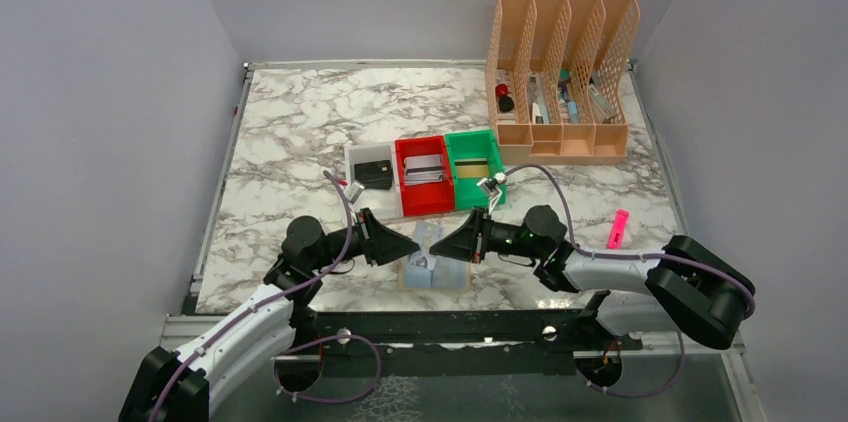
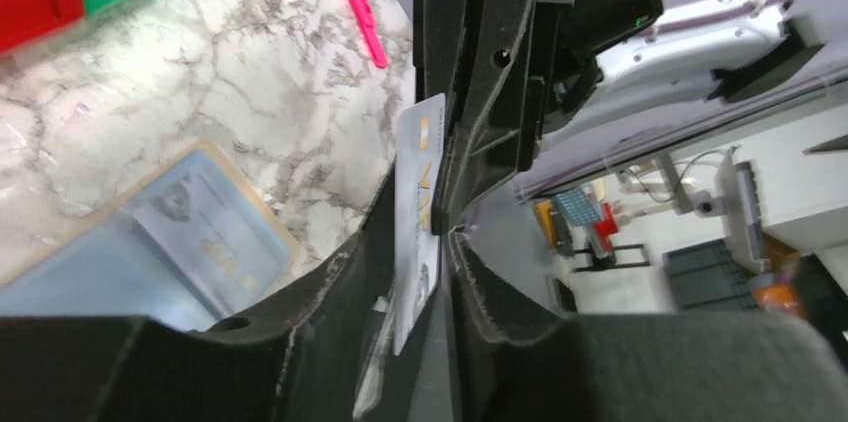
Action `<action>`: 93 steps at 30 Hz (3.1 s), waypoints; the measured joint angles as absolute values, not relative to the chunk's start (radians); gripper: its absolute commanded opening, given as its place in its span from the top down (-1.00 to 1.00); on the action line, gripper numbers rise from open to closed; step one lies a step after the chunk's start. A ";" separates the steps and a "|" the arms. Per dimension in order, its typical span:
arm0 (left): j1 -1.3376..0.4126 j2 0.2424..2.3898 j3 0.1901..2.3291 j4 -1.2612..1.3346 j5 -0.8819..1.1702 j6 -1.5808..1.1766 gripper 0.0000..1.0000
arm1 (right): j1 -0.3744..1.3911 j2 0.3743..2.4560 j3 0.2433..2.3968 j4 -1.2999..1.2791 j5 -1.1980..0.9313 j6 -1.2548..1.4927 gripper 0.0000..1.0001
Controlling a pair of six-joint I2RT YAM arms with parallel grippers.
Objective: Take the credit cards out of the card holder
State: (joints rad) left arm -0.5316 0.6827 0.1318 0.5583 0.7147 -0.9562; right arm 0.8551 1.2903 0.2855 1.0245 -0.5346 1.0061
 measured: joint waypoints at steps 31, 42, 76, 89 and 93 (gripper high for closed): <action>-0.530 0.719 0.644 -0.367 -0.109 -0.323 -0.98 | 0.855 0.829 0.375 0.229 -0.096 0.737 0.98; -0.504 0.711 0.639 -0.408 -0.204 -0.310 -0.98 | 0.855 1.023 0.620 0.104 -0.068 0.528 0.98; -0.385 0.671 0.639 -0.413 -0.218 -0.313 -0.98 | 0.898 1.991 1.422 -0.196 0.513 -0.259 0.97; -0.364 0.670 0.639 -0.413 -0.217 -0.313 -0.98 | 0.910 2.059 1.450 -0.149 0.534 -0.393 0.87; -0.361 0.668 0.639 -0.413 -0.217 -0.313 -0.98 | 0.910 2.082 1.470 -0.154 0.533 -0.403 0.80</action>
